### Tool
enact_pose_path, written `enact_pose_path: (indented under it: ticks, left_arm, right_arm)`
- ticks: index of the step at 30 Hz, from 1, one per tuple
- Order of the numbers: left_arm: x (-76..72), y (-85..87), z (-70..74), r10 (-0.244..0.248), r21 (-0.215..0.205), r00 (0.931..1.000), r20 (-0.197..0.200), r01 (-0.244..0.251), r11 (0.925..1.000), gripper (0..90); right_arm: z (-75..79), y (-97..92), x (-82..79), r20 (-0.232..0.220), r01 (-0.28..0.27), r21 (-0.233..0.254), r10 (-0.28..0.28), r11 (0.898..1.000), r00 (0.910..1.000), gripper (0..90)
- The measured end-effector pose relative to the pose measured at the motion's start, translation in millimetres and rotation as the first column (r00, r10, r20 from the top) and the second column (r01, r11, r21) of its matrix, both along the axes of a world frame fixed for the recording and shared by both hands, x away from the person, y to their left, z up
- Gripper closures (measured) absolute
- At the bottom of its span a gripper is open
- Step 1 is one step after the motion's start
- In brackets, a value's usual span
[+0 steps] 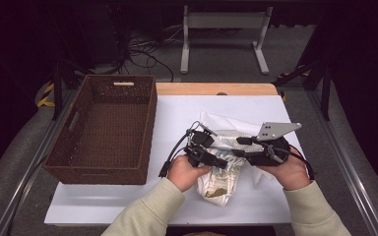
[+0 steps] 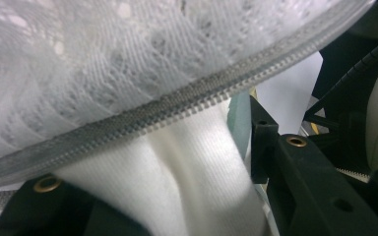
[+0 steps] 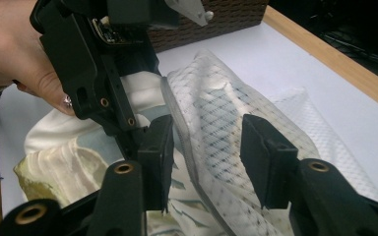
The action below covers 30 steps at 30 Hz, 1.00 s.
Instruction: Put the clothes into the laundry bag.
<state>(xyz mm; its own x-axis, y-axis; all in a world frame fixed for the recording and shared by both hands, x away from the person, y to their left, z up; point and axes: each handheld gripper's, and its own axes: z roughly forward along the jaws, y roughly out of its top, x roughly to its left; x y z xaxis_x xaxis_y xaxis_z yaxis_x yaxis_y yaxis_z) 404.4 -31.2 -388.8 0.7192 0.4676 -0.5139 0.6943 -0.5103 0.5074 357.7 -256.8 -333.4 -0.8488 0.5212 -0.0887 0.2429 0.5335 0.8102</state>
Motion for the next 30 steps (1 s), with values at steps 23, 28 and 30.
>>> enact_pose_path:
  ticks: [23, 28, 30]
  left_arm:
    - [4.4, 2.1, 0.5, 0.021, -0.035, 0.9998, 0.001, -0.021, 0.9992, 65.9]
    - [4.4, 0.9, 0.4, 0.020, -0.039, 0.9998, 0.001, -0.020, 0.9991, 66.0]
    - [4.2, 0.8, 0.8, 0.019, -0.041, 0.9998, -0.002, -0.019, 0.9990, 66.0]
  right_arm:
    - [-38.6, -75.3, -6.2, -0.140, 0.295, -0.037, -0.297, 0.955, 0.9444, 38.0]
    - [-56.9, -75.4, -1.5, -0.209, 0.310, -0.066, -0.317, 0.949, 0.9253, 37.6]
    - [-65.8, -71.0, 1.0, -0.237, 0.298, -0.095, -0.312, 0.950, 0.9201, 42.4]
